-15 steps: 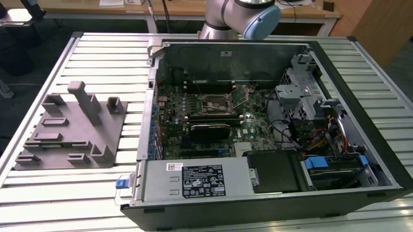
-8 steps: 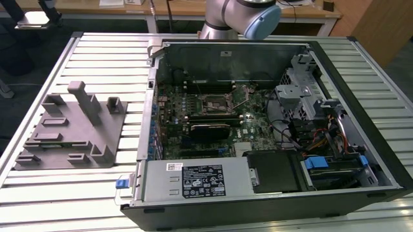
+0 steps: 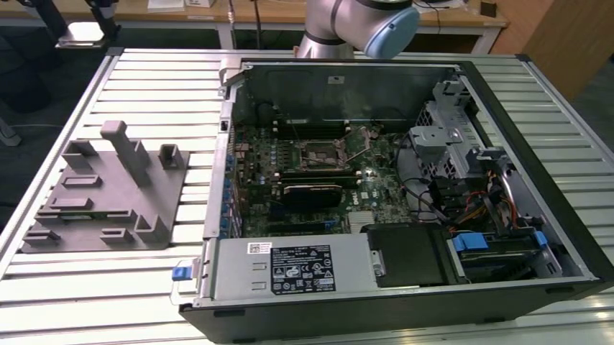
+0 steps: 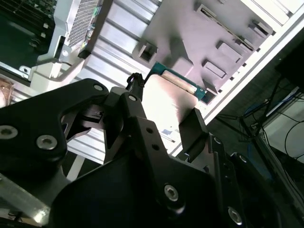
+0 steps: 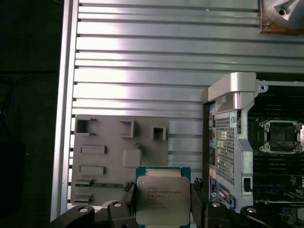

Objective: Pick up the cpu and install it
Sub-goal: 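Pick up the cpu and move it towards the insertion slot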

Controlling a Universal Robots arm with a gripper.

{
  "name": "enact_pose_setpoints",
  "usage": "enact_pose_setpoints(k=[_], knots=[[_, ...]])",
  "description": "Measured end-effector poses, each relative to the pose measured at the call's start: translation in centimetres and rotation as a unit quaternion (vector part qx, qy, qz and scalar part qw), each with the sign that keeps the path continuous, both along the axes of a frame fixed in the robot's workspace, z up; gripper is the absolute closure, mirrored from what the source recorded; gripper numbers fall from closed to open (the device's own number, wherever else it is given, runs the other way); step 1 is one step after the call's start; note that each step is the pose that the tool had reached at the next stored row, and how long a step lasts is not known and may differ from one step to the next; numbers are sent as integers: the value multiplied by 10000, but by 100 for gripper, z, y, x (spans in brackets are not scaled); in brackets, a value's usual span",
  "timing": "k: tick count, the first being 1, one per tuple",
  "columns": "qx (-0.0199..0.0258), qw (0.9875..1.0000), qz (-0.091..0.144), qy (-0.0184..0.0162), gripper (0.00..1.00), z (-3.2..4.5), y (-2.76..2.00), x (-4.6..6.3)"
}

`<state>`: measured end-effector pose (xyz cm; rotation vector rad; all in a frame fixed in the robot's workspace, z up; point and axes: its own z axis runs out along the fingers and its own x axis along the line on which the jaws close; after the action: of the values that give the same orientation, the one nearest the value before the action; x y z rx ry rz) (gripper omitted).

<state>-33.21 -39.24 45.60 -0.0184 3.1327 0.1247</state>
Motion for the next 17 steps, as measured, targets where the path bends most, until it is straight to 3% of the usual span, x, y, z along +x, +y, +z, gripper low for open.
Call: enact_pose_setpoints(k=[17], knots=[[-1,10000,0,8,45,-68,39,379]])
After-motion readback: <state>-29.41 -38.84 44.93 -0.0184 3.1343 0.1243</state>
